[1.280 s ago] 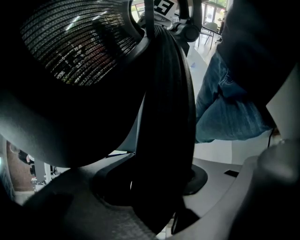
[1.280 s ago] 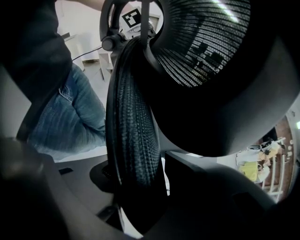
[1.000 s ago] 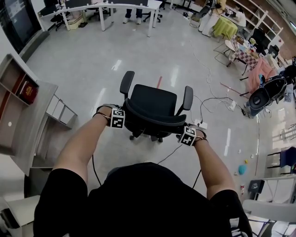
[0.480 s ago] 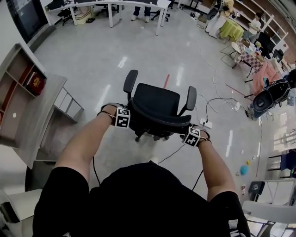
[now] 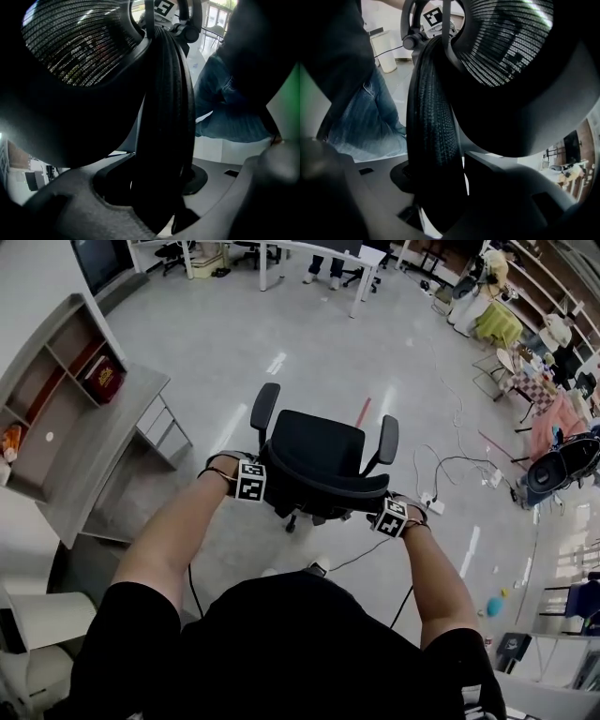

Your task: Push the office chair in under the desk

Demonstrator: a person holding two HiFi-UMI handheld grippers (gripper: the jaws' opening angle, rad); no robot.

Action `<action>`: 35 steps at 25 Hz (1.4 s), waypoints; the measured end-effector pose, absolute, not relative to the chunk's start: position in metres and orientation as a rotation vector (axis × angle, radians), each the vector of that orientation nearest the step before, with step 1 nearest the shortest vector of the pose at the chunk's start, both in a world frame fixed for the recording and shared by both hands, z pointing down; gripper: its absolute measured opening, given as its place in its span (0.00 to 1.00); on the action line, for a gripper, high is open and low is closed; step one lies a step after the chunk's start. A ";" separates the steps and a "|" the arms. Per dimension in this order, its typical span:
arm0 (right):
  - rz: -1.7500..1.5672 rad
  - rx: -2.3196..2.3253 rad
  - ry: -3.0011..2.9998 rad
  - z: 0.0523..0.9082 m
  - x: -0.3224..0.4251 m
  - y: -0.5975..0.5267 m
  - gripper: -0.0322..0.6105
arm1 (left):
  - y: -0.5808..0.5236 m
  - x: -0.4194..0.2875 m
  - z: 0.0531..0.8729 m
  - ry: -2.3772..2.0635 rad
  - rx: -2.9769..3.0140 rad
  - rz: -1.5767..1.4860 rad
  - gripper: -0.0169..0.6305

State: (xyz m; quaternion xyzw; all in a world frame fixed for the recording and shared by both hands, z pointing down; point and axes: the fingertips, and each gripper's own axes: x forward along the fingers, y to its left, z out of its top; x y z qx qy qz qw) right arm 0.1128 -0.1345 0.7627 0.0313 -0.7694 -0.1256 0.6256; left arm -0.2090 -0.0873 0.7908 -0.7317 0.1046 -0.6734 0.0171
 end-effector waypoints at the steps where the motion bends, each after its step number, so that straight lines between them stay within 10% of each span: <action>1: -0.300 0.058 -1.766 0.762 0.107 -0.135 0.40 | -0.082 -0.214 0.789 0.347 -2.278 -2.103 0.37; 35: -0.807 -0.605 -1.736 0.754 -0.086 -0.099 0.40 | 0.154 -0.292 0.780 1.305 -2.408 -2.351 0.37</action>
